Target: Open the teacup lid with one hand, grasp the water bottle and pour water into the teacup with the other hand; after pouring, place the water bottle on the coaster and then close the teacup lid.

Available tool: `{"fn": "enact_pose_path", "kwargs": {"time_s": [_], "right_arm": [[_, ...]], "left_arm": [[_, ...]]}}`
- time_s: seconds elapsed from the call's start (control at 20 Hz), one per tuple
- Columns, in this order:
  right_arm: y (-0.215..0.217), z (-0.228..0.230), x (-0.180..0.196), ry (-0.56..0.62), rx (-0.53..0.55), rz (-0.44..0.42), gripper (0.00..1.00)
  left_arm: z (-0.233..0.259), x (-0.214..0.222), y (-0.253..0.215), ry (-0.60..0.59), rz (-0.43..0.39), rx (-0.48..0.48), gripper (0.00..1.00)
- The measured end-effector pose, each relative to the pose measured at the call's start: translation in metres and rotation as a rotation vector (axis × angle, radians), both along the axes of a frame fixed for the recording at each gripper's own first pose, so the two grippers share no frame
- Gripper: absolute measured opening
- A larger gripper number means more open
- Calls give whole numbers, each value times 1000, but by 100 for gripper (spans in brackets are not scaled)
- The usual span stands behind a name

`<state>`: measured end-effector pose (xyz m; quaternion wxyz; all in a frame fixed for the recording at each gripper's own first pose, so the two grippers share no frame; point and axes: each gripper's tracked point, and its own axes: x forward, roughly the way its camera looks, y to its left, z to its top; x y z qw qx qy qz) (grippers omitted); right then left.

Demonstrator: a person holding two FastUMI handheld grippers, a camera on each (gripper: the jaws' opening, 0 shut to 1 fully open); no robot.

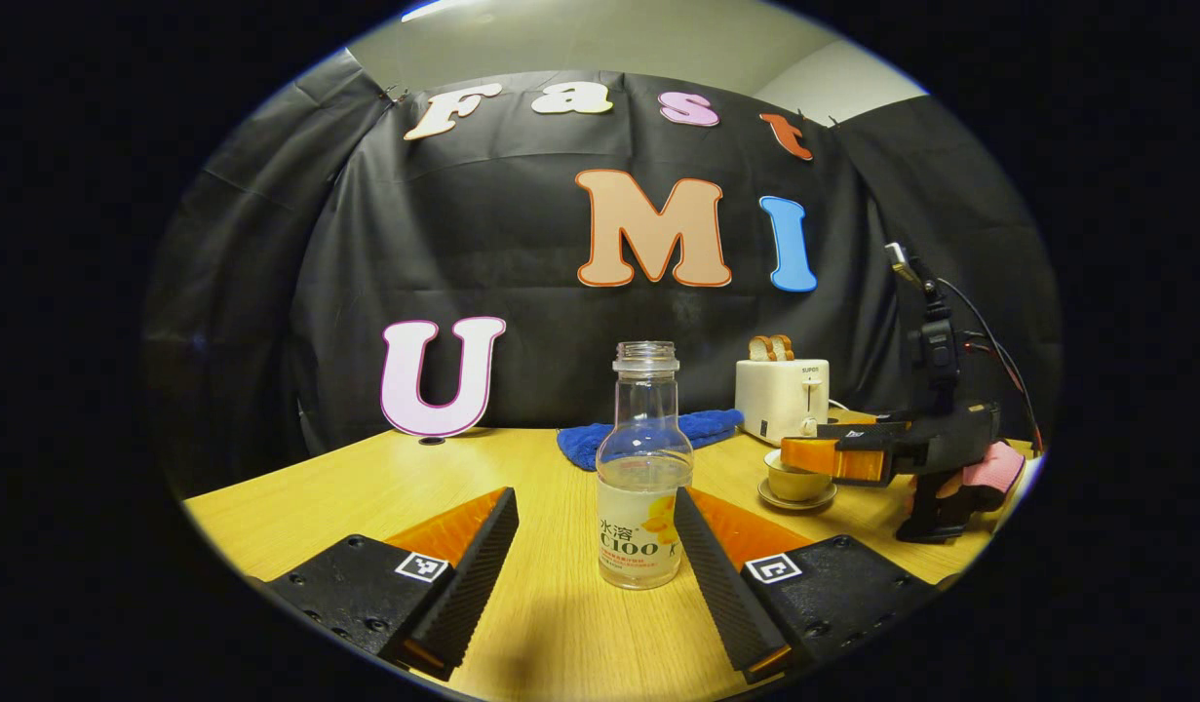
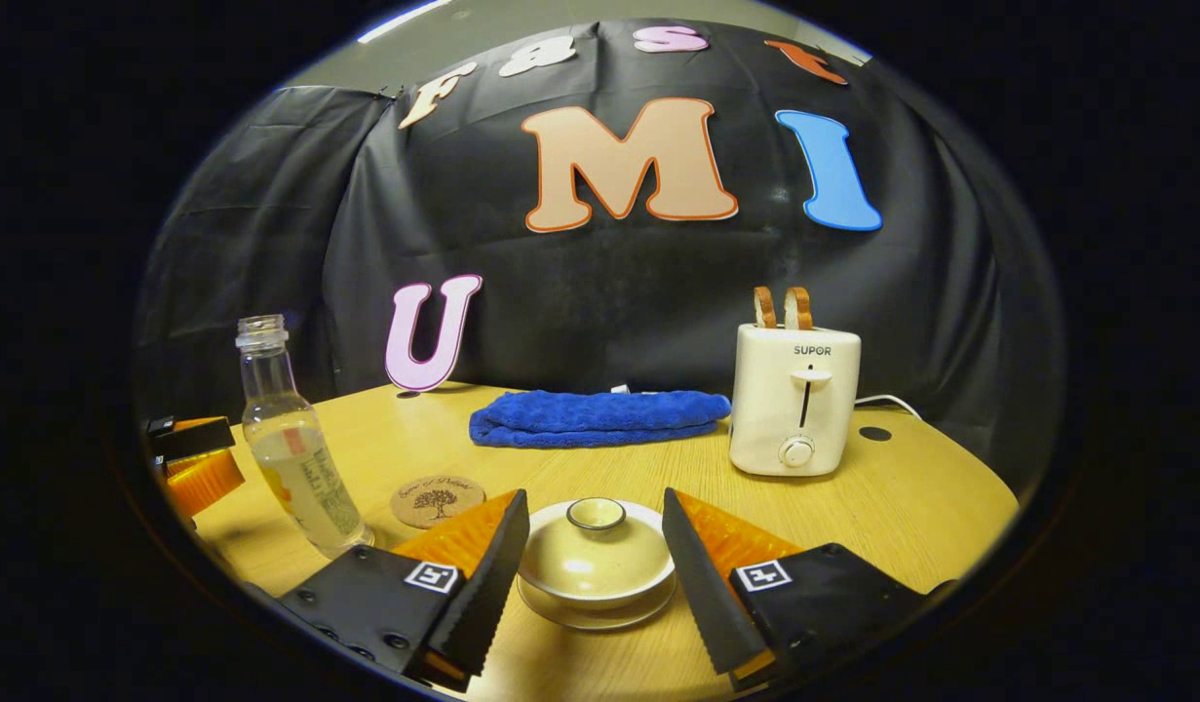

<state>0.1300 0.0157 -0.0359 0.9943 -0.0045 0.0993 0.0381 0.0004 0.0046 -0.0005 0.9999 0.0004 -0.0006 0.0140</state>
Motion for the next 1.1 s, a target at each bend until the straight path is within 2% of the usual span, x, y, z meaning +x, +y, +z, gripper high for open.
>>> {"fn": "enact_pose_path", "kwargs": {"time_s": [0.05, 0.15, 0.45, 0.85, 1.1], "right_arm": [[0, -3, 1, 15, -1, 2, 87], [1, -2, 4, 11, -10, 5, 78], [0, -3, 7, 14, -1, 7, 76], [0, 2, 13, -18, 6, 0, 32], [2, 13, 6, -79, -18, 3, 33]], "left_arm": [[0, -1, 0, 0, 0, 0, 92], [-1, -1, 0, 0, 0, 0, 94], [-1, -1, 0, 0, 0, 0, 94], [1, 1, 0, 0, 0, 3, 92], [0, 0, -1, -1, -8, 4, 94]]}}
